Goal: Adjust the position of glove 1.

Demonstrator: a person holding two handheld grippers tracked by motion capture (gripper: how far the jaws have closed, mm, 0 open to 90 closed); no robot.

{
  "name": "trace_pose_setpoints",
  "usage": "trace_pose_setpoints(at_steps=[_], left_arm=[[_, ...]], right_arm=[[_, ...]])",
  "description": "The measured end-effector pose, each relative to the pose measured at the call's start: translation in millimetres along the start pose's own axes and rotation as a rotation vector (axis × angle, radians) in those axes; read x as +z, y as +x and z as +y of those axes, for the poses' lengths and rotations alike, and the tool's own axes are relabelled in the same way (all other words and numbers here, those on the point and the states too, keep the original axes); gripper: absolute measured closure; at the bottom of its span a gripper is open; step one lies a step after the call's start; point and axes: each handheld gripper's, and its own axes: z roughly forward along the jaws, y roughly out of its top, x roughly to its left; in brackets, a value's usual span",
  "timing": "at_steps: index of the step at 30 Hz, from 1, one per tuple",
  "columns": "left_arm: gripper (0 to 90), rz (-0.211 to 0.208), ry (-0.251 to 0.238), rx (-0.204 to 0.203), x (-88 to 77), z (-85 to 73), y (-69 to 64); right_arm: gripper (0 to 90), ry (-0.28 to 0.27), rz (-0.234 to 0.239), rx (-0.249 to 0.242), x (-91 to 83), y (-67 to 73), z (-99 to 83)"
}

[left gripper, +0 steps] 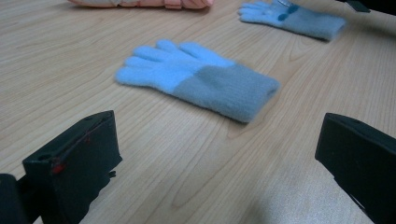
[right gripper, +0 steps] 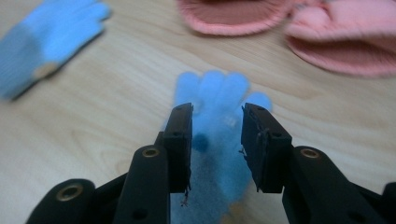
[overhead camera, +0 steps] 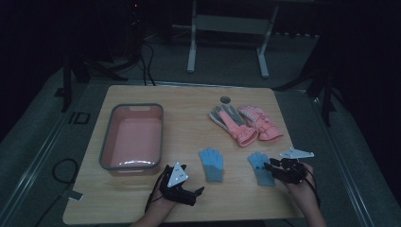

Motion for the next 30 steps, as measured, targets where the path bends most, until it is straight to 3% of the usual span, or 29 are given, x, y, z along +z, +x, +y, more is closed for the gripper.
trace_pose_setpoints(at_steps=[1, 2, 5, 8, 12, 15, 19, 26, 30], left_arm=[[0.0, 0.0, 0.0, -0.005, -0.1, 0.0, 0.3], [0.0, 0.0, 0.001, -0.005, 0.0, 0.0, 0.3], [0.0, -0.003, 0.001, -0.004, 0.0, 0.1, 0.2], [0.0, -0.002, 0.0, 0.001, 0.1, 0.0, -0.2], [0.0, -0.004, -0.001, 0.002, 0.0, 0.0, -0.5], [0.0, -0.005, 0.0, 0.002, 0.1, 0.0, -0.5], [0.0, -0.006, 0.0, 0.0, 0.1, 0.0, -0.3], [0.0, -0.003, 0.001, 0.001, 0.1, 0.1, -0.4], [0.0, -0.003, 0.0, 0.003, 0.1, 0.0, -0.6]], right_arm=[[64.3, 0.008, 0.06, -0.054, -0.6, -6.5, -0.1], [64.2, 0.013, 0.08, -0.059, 0.2, -8.0, 0.0], [63.9, 0.039, 0.114, -0.092, 6.4, -7.6, -1.1], [63.2, 0.066, 0.114, -0.12, 14.6, -4.2, -4.6], [63.7, 0.1, 0.09, -0.137, 24.9, -1.3, -12.1], [66.9, 0.076, 0.087, -0.112, 24.4, -1.1, -16.2], [80.5, 0.031, 0.065, -0.084, 24.5, 2.1, -22.1], [85.9, 0.032, -0.029, -0.012, 25.0, 13.1, -20.0], [86.3, 0.031, -0.074, 0.004, 19.9, 17.1, -12.9]])
